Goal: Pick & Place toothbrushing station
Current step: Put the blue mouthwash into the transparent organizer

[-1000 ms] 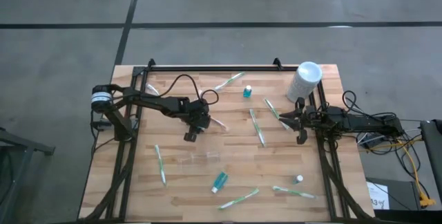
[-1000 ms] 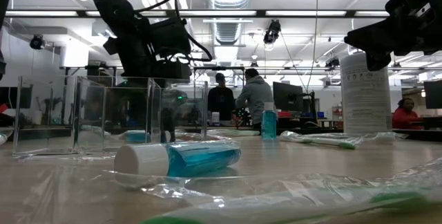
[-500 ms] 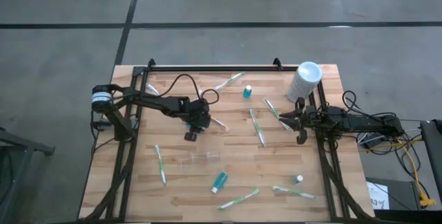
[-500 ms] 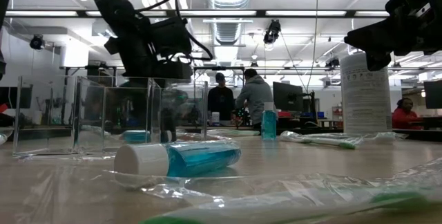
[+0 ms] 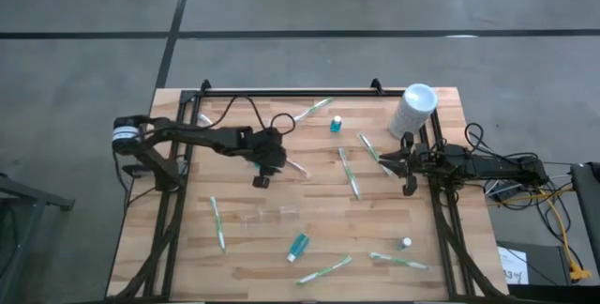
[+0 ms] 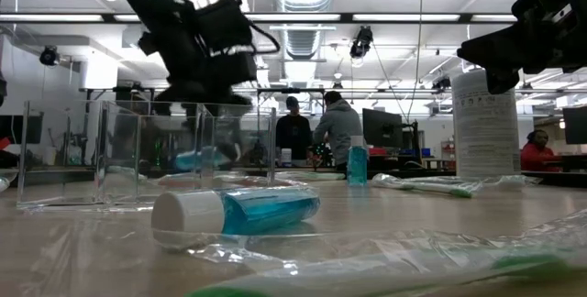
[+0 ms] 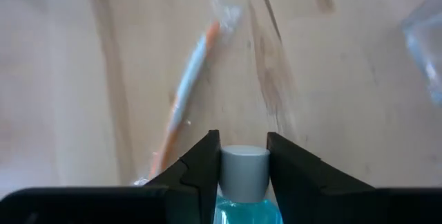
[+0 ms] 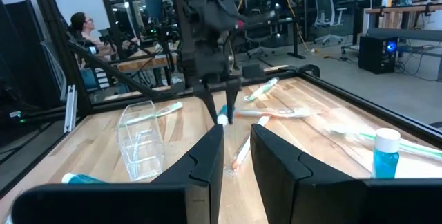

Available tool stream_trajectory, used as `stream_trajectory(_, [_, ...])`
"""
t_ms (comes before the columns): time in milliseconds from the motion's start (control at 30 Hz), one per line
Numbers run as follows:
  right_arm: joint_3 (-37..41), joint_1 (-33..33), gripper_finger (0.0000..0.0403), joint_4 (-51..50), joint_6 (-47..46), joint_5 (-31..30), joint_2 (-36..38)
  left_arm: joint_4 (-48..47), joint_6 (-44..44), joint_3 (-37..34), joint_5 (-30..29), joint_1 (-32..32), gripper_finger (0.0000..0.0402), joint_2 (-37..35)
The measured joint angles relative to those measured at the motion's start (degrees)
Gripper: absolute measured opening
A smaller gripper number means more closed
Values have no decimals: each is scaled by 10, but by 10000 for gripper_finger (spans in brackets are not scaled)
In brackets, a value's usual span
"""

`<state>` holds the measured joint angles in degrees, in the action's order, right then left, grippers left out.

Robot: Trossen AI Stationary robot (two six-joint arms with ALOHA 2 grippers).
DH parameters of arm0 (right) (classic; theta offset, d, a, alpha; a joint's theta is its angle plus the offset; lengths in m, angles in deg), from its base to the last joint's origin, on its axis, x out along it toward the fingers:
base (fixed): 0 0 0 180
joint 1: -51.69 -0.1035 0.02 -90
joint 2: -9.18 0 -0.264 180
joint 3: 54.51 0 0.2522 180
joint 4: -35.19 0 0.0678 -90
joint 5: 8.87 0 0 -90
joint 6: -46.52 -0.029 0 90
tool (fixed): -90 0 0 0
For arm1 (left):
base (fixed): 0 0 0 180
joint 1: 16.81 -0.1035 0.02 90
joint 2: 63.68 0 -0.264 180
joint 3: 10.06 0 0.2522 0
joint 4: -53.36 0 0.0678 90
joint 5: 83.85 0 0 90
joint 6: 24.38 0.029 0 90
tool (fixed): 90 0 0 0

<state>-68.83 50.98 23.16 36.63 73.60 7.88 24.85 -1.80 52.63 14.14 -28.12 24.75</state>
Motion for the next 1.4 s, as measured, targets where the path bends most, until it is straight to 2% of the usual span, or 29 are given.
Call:
stream_trajectory(333, [0, 0, 68, 0, 0, 0, 0, 26, -80, 0, 0, 7, 114, -135])
stream_trajectory(600, [0, 0, 68, 0, 0, 0, 0, 87, -126, -17, -21, 42, 114, -236])
stream_trajectory(833, [0, 0, 68, 0, 0, 0, 0, 270, -180, -113, -33, 79, 114, -303])
stream_trajectory(1067, [0, 0, 68, 0, 0, 0, 0, 458, -241, -233, -79, 124, 115, -353])
stream_trajectory(1267, [0, 0, 68, 0, 0, 0, 0, 574, -245, -304, -124, 178, 115, -353])
stream_trajectory(1400, [0, 0, 68, 0, 0, 0, 0, 610, -256, -328, -137, 201, 115, -337])
